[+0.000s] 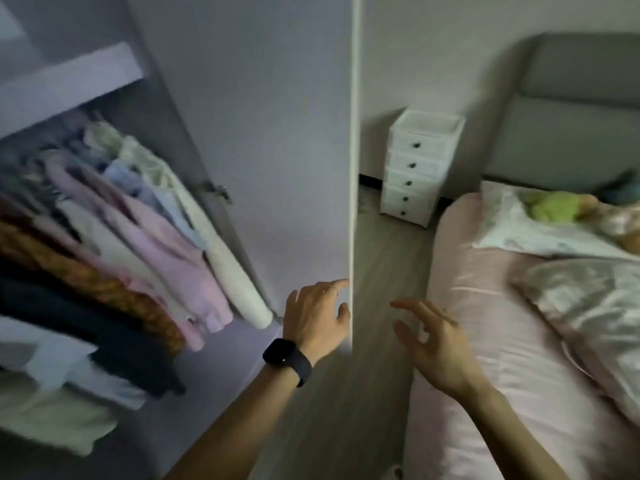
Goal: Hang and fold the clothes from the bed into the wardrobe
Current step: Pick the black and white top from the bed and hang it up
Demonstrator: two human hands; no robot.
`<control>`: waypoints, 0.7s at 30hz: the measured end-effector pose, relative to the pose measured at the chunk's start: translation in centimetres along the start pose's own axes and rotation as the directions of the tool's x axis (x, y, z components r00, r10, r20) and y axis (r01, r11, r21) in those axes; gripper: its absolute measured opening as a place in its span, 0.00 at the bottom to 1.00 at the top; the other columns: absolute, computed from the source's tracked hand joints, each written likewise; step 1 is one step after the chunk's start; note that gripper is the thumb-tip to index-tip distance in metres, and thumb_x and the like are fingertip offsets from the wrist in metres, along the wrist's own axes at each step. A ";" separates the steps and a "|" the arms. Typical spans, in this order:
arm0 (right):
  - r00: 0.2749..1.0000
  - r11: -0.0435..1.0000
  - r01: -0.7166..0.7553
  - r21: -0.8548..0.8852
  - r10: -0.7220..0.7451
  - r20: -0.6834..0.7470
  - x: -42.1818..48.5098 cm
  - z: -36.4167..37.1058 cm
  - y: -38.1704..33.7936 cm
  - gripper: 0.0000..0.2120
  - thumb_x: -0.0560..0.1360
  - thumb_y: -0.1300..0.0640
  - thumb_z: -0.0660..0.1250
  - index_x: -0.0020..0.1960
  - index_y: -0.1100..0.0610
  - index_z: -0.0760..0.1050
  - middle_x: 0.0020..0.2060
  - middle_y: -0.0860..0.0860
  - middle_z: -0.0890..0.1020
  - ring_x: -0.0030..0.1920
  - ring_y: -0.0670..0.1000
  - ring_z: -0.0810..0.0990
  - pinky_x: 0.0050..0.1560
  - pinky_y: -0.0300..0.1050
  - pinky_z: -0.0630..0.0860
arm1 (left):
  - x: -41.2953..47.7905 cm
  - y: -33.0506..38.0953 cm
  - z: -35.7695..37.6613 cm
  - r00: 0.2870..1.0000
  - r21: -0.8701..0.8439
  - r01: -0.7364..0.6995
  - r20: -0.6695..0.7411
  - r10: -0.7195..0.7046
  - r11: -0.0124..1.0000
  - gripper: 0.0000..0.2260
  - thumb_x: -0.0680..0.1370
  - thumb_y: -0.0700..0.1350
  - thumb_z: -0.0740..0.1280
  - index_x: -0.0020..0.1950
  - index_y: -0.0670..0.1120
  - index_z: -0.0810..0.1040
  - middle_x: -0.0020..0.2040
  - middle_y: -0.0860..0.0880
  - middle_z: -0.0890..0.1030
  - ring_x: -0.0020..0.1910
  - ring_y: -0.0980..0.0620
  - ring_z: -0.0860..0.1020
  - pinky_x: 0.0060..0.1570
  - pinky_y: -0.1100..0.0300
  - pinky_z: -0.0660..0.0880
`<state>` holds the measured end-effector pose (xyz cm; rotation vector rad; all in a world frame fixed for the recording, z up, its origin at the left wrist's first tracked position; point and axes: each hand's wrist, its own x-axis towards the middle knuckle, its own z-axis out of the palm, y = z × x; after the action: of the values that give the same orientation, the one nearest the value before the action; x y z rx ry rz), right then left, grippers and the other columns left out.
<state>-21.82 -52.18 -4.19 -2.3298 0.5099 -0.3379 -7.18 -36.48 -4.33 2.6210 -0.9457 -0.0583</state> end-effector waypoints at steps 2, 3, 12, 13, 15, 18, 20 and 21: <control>0.992 0.994 -0.107 -0.021 0.105 -0.074 -1.7 -2.0 3.4 0.15 0.78 0.56 0.70 0.63 0.49 0.79 0.61 0.45 0.80 0.57 0.53 0.78 0.57 0.46 0.75 | 2.3 3.8 2.2 0.990 -0.010 -0.128 0.064 0.128 0.992 0.21 0.79 0.50 0.62 0.73 0.57 0.72 0.64 0.54 0.80 0.61 0.48 0.78 0.61 0.54 0.72; 0.965 0.976 -0.219 -0.017 0.214 -0.151 -3.6 -4.1 6.1 0.15 0.78 0.57 0.70 0.63 0.48 0.79 0.61 0.44 0.80 0.58 0.53 0.77 0.57 0.46 0.74 | 4.0 7.7 4.2 0.964 -0.022 -0.240 0.111 0.241 0.971 0.21 0.79 0.50 0.62 0.72 0.57 0.72 0.64 0.54 0.80 0.61 0.49 0.78 0.61 0.55 0.72; 0.497 0.638 -0.761 0.119 0.691 -0.524 -19.6 -11.8 16.3 0.14 0.77 0.53 0.70 0.63 0.49 0.79 0.61 0.48 0.81 0.60 0.57 0.77 0.60 0.47 0.71 | 4.0 28.5 17.6 0.599 -0.168 -0.670 0.453 0.661 0.723 0.20 0.78 0.49 0.62 0.71 0.57 0.73 0.67 0.53 0.78 0.64 0.47 0.75 0.64 0.53 0.68; 0.416 0.577 -0.800 0.164 0.730 -0.542 -21.9 -11.7 16.5 0.15 0.78 0.52 0.70 0.64 0.49 0.78 0.61 0.48 0.81 0.60 0.57 0.77 0.60 0.47 0.72 | 2.9 30.5 18.9 0.520 -0.185 -0.721 0.493 0.698 0.668 0.20 0.78 0.50 0.62 0.71 0.57 0.72 0.67 0.53 0.77 0.64 0.48 0.74 0.64 0.53 0.67; 0.297 0.475 -0.850 0.229 0.790 -0.537 -25.1 -10.7 16.5 0.16 0.78 0.51 0.69 0.65 0.48 0.77 0.62 0.47 0.80 0.61 0.55 0.76 0.60 0.46 0.71 | 0.9 32.7 20.7 0.393 -0.210 -0.795 0.537 0.747 0.569 0.21 0.78 0.52 0.60 0.71 0.58 0.71 0.67 0.55 0.76 0.64 0.49 0.74 0.64 0.53 0.66; 0.124 0.333 -0.882 0.333 0.847 -0.517 -28.1 -8.6 15.8 0.16 0.78 0.52 0.69 0.65 0.48 0.77 0.62 0.47 0.80 0.62 0.55 0.76 0.60 0.45 0.70 | -1.3 34.4 22.8 0.244 -0.261 -0.848 0.580 0.777 0.461 0.21 0.79 0.52 0.58 0.73 0.58 0.70 0.68 0.54 0.76 0.65 0.48 0.73 0.65 0.53 0.65; -0.003 0.235 -0.879 0.416 0.868 -0.497 -29.9 -6.8 15.2 0.17 0.78 0.53 0.69 0.66 0.49 0.77 0.63 0.47 0.79 0.64 0.54 0.75 0.62 0.44 0.69 | -2.7 35.5 24.2 0.124 -0.301 -0.878 0.608 0.784 0.372 0.21 0.80 0.51 0.58 0.74 0.58 0.69 0.69 0.54 0.75 0.65 0.48 0.72 0.65 0.53 0.64; -0.048 0.198 -0.875 0.443 0.873 -0.485 -30.6 -5.9 14.8 0.17 0.78 0.53 0.69 0.66 0.49 0.76 0.63 0.47 0.79 0.64 0.53 0.75 0.62 0.44 0.69 | -3.4 36.0 24.7 0.074 -0.317 -0.889 0.613 0.787 0.330 0.21 0.80 0.50 0.58 0.74 0.58 0.68 0.69 0.55 0.74 0.66 0.49 0.72 0.65 0.54 0.64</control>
<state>-55.07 -51.76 -13.28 -1.2253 2.2584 -0.4871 -35.70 -67.84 -15.49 1.5805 -2.7230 -0.7386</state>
